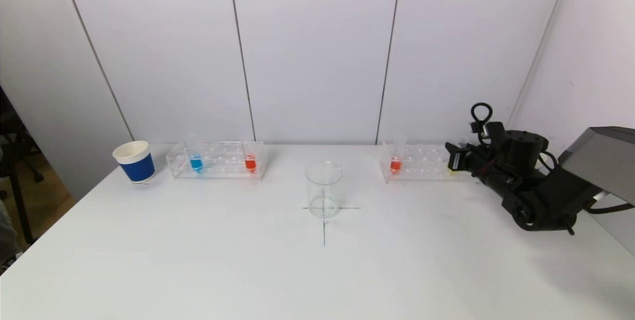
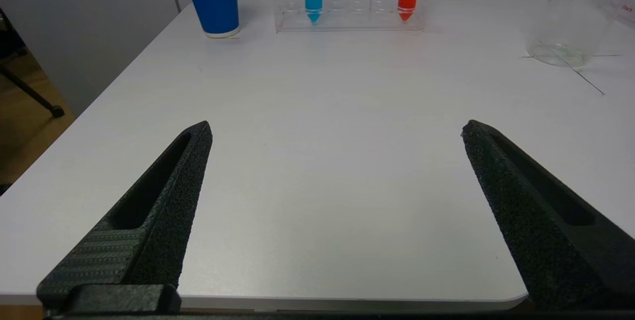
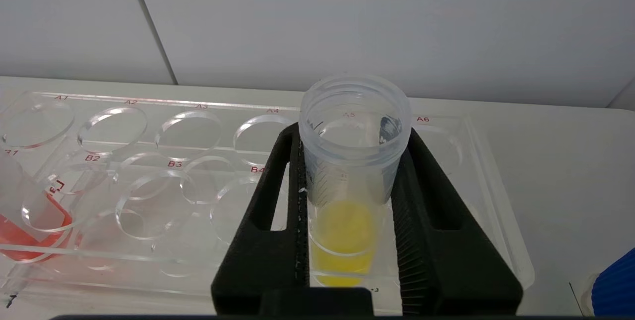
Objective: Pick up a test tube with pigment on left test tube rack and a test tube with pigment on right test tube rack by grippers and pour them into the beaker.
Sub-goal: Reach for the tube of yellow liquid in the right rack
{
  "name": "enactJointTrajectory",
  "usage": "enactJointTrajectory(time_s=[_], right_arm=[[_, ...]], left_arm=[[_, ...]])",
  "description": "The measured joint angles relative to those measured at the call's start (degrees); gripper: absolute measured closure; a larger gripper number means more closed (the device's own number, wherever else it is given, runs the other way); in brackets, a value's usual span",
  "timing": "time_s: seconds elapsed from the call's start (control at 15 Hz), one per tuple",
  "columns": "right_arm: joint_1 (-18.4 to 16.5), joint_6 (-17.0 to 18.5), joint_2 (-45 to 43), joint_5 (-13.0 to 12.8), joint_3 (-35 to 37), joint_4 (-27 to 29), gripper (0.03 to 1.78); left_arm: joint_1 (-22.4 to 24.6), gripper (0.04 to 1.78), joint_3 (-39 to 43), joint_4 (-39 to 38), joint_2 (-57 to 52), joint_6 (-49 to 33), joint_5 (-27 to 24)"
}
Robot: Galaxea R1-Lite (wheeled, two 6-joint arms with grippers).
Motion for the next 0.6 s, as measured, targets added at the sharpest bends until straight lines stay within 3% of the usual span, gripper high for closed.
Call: enactJointTrajectory(time_s=[0.6], right_arm=[[0.1, -0.1, 0.0, 0.0, 0.1, 0.0, 1.31]], left_arm=[[0.0, 0.06, 0.0, 0.0, 0.0, 0.0, 0.0]])
